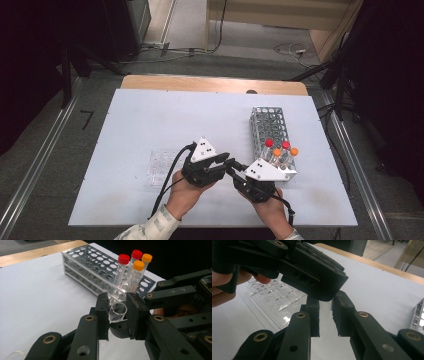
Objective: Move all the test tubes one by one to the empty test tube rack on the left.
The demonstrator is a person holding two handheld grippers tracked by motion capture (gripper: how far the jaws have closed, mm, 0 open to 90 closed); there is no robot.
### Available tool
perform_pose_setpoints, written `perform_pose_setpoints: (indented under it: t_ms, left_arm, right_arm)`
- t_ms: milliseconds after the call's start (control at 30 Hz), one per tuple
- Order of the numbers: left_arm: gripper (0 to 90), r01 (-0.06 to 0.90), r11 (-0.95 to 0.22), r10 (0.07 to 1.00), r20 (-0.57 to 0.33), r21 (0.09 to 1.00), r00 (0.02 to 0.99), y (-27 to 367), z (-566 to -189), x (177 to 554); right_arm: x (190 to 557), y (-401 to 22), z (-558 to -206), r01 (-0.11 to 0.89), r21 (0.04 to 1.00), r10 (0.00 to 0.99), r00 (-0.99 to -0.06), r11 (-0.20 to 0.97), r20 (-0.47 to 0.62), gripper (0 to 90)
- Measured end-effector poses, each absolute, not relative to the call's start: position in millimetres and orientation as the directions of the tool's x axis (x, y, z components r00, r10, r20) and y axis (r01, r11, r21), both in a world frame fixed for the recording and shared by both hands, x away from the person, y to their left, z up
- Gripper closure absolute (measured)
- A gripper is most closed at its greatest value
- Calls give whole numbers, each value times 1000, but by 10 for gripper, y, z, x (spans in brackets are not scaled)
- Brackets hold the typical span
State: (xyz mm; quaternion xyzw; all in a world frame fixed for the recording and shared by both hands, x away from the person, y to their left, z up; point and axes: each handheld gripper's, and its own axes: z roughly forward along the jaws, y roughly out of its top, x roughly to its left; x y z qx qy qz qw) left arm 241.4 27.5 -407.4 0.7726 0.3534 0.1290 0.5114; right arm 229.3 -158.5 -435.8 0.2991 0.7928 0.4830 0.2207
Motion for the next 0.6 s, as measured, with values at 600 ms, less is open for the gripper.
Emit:
perform_pose_setpoints:
  t_ms: [600]
  left_arm:
    - [773, 368, -179, 697, -146, 912, 702, 505, -3804, 2281]
  right_arm:
    - [2253, -1736, -4278, 290, 896, 646, -763, 335, 6, 417]
